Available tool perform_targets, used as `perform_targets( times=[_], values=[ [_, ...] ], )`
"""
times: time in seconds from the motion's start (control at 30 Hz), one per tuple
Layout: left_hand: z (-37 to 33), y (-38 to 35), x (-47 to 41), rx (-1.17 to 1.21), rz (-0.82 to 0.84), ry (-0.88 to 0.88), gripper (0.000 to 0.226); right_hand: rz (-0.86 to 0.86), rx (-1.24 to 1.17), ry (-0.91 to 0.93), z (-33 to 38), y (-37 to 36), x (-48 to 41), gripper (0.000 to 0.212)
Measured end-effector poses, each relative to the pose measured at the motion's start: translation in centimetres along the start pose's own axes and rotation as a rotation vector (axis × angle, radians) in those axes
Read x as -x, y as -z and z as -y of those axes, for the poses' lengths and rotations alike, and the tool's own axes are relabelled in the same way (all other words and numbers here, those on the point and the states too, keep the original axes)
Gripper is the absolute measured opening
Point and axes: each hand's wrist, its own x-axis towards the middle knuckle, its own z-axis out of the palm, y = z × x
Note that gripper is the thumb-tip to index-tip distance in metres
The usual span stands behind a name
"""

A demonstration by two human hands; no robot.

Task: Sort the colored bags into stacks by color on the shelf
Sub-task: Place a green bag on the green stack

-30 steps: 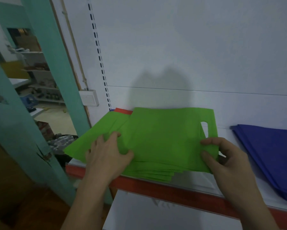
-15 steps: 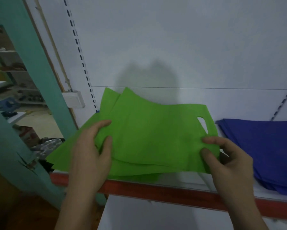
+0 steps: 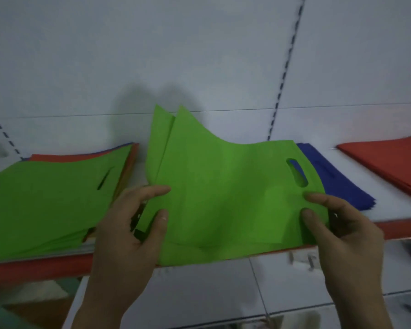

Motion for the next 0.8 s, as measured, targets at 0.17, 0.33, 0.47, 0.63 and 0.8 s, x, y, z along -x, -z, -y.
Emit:
perform_targets(
  times=[0.17, 0.33, 0.47, 0.63, 0.8],
  values=[
    [-4.5, -8.4, 1.7, -0.008, 0.027, -0.051, 0.018, -0.077, 0.072, 0.002, -0.9, 10.5, -2.4, 0.027],
    [-10.1, -17.9, 4.3, 0.085, -0.004, -0.108, 0.017, -0.168, 0.138, -0.006, -1.0, 21.1, -4.4, 0.024],
    [-14.4, -25.9, 5.8, 0.167, 0.052, -0.135, 0.015, -0.251, 0.176, 0.009, -0.4, 29.5, -5.4, 0.022],
    [-20.1, -35.3, 6.2, 0.260, 0.115, -0.138, 0.007, -0.327, 0.308, 0.030, -0.1, 39.6, -6.3, 0.022],
    [-25.0, -43.6, 7.0, 0.383, 0.232, -0.127, 0.008, -0.466, 0.350, 0.028, -0.4, 47.1, -7.0, 0.019]
  ],
)
